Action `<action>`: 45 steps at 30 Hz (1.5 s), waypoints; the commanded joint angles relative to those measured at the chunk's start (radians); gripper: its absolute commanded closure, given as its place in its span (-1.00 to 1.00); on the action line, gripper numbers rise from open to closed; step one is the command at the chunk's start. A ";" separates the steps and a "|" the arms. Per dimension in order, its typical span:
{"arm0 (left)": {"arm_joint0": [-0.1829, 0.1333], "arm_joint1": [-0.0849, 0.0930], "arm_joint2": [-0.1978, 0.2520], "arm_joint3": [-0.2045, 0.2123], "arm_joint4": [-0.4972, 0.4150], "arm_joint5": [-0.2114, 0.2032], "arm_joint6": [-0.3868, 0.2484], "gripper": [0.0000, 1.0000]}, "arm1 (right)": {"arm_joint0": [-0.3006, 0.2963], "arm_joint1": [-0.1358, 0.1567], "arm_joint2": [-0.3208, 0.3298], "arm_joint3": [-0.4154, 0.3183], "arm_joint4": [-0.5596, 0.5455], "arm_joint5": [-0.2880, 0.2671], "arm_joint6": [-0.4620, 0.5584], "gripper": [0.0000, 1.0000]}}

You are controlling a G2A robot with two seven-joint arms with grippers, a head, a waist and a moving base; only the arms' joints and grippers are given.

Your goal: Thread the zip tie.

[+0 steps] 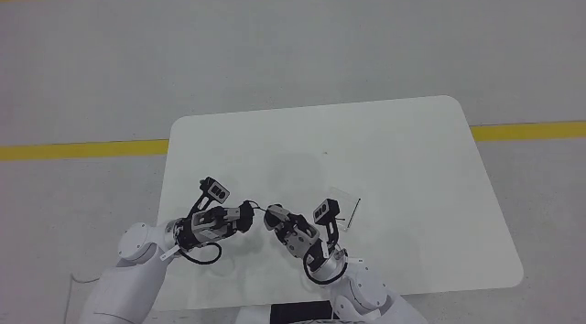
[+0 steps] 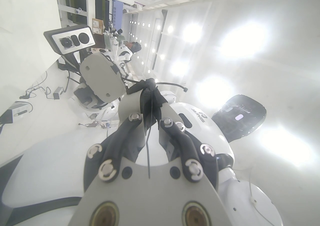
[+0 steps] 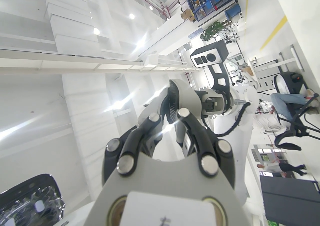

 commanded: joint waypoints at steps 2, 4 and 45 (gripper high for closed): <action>0.000 0.000 0.000 0.000 0.000 0.000 0.000 1.00 | 0.002 0.002 -0.003 0.000 0.000 0.000 -0.005 1.00; 0.000 0.000 0.000 0.000 0.000 0.000 0.000 1.00 | 0.003 0.004 -0.006 0.000 0.000 0.000 -0.010 1.00; 0.000 0.000 0.000 0.000 0.000 0.000 0.000 1.00 | 0.037 0.045 -0.049 0.040 0.022 0.000 -0.063 1.00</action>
